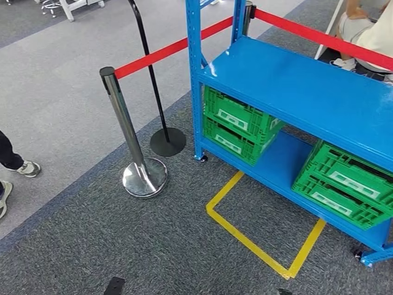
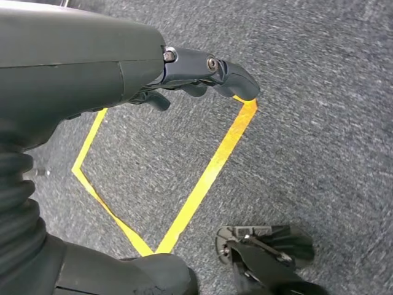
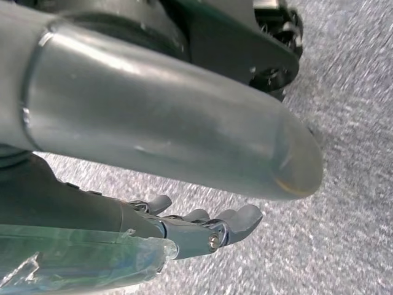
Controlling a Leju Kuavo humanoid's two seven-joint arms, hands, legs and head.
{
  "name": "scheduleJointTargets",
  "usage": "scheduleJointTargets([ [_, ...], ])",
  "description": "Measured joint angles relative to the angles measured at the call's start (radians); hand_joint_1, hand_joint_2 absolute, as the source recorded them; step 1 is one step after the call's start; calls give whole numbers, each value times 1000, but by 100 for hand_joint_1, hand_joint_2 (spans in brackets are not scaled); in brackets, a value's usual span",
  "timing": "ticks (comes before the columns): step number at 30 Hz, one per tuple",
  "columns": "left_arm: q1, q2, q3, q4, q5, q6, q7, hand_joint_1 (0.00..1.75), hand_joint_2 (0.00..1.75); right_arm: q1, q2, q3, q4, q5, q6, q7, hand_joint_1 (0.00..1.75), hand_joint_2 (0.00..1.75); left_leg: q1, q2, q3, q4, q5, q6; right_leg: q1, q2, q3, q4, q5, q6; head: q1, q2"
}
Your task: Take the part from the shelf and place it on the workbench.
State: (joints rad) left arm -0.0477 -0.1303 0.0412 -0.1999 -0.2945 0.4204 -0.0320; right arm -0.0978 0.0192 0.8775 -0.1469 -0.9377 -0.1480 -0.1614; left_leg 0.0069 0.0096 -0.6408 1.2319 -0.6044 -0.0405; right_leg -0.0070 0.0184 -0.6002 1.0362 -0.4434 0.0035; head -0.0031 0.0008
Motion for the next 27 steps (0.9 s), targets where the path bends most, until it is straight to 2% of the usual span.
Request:
scheduleJointTargets([
  [1, 1, 0, 0, 0, 0, 0, 0, 0, 175, 0, 0, 0, 0, 0, 0, 0, 0, 0, 0, -2, -24, 42, -8, 1, 0, 10, -1, 0, 0, -1, 0, 0],
  [2, 2, 0, 0, 0, 0, 0, 0, 0, 175, 1, 0, 0, 0, 0, 1, 0, 0, 0, 0, -4, -32, 51, 3, 2, 0, 20, -1, 0, 1, -1, 0, 0],
  [3, 3, 0, 0, 0, 0, 0, 0, 0, 175, 1, 0, 0, 0, 0, 1, 0, 0, 0, 0, -7, -21, 21, 32, 5, 0, 31, -1, 0, 2, 0, 0, 0],
  [4, 3, 0, 0, 0, 0, 0, 0, 0, 175, 1, 0, 0, 0, 0, 1, 0, 0, 0, 1, -15, 5, -38, 70, 7, -1, 41, -1, 0, 3, 2, 0, 0],
  [6, 1, 0, 0, 0, 0, 1, 0, 0, 175, -1, 0, 0, 0, -1, 2, 0, 0, 0, 4, -52, 62, -165, 125, 11, 0, 61, -5, 3, 5, 9, 0, 0],
  [8, 1, 0, 0, 0, 0, 2, 0, 0, 175, -1, 0, 0, 0, -1, 2, 0, 0, 0, 5, -75, 85, -221, 134, 16, 1, 77, -11, 3, 8, 22, -1, 0],
  [10, 1, 0, 0, 0, 0, 2, 0, 0, 175, 3, 0, 0, 0, -1, 2, 0, 0, 0, 5, -61, 87, -229, 136, 28, -2, 89, -19, -2, 12, 35, -2, 0],
  [11, 0, 0, 0, 0, 0, 2, 0, 0, 175, 5, 0, 0, 0, -1, 2, 0, 0, 0, 6, -52, 88, -231, 138, 35, -1, 80, -25, 5, 7, 40, 1, 0],
  [12, 0, 0, 0, 0, 0, 2, 0, 0, 175, 6, -1, 0, 0, -1, 2, 0, 0, 0, 7, -42, 89, -234, 140, 41, 0, 62, -39, 31, -10, 45, 4, 0],
  [14, 2, -1, 0, 0, -1, 2, 0, 0, 175, 4, -1, 0, 0, -1, 2, 0, 0, 0, 4, -21, 90, -235, 138, 48, 2, 13, -92, 145, -73, 50, 11, 0],
  [15, 4, -1, 0, 0, -1, 2, 0, 0, 175, 3, 0, 0, 0, -1, 2, 0, 0, 0, 2, -9, 90, -235, 137, 50, 1, -1, -124, 214, -104, 52, 12, 0],
  [16, 5, 0, 0, 0, -1, 2, 0, 0, 175, 2, 0, 0, 0, -1, 2, 0, 0, 0, 0, 2, 91, -235, 136, 52, 1, -7, -146, 263, -120, 54, 12, 0],
  [17, 6, 0, 0, 0, -1, 2, 0, 0, 175, 3, 0, 0, 0, -1, 2, 0, 0, 0, 0, 12, 93, -235, 135, 52, 1, -10, -150, 277, -117, 54, 12, 0],
  [18, 6, 0, 0, 0, -1, 2, 0, 0, 175, 4, 0, 0, 0, -1, 2, 0, 0, 0, -1, 20, 95, -235, 133, 52, 1, -13, -137, 259, -100, 55, 12, 0],
  [20, 5, -1, 0, 0, -1, 2, 0, 0, 175, 5, 0, 0, 0, -1, 2, 0, 0, 0, -1, 31, 102, -235, 128, 49, 1, -24, -77, 155, -44, 53, 12, 0],
  [22, 5, -1, 0, 0, -1, 2, 0, 0, 175, 2, 0, 0, 0, -1, 2, 0, 0, 0, -4, 42, 110, -233, 122, 42, 6, -53, -16, 49, -16, 47, 12, 0],
  [23, 5, -1, 0, 0, -1, 2, 0, 0, 175, 1, 0, 0, 0, -1, 2, 0, 0, 0, -6, 48, 112, -232, 120, 38, 8, -61, 2, 17, -11, 42, 12, 0],
  [24, 4, -1, 0, 0, -1, 2, 0, 0, 175, -1, 0, 0, 0, -1, 2, 0, 0, 0, -8, 54, 114, -232, 119, 33, 11, -64, 9, 4, -13, 37, 11, 0],
  [26, 3, -1, 0, 0, -1, 2, 0, 0, 175, -1, 0, 0, 0, -1, 2, 0, 0, 0, -8, 65, 116, -235, 118, 23, 12, -46, 8, 1, -10, 24, 11, 0],
  [27, 1, -1, 0, 0, -1, 2, 0, 0, 175, 0, 0, 0, 0, -1, 2, 0, 0, 0, -6, 59, 116, -230, 112, 17, 10, -38, 9, -2, -8, 18, 10, 0],
])
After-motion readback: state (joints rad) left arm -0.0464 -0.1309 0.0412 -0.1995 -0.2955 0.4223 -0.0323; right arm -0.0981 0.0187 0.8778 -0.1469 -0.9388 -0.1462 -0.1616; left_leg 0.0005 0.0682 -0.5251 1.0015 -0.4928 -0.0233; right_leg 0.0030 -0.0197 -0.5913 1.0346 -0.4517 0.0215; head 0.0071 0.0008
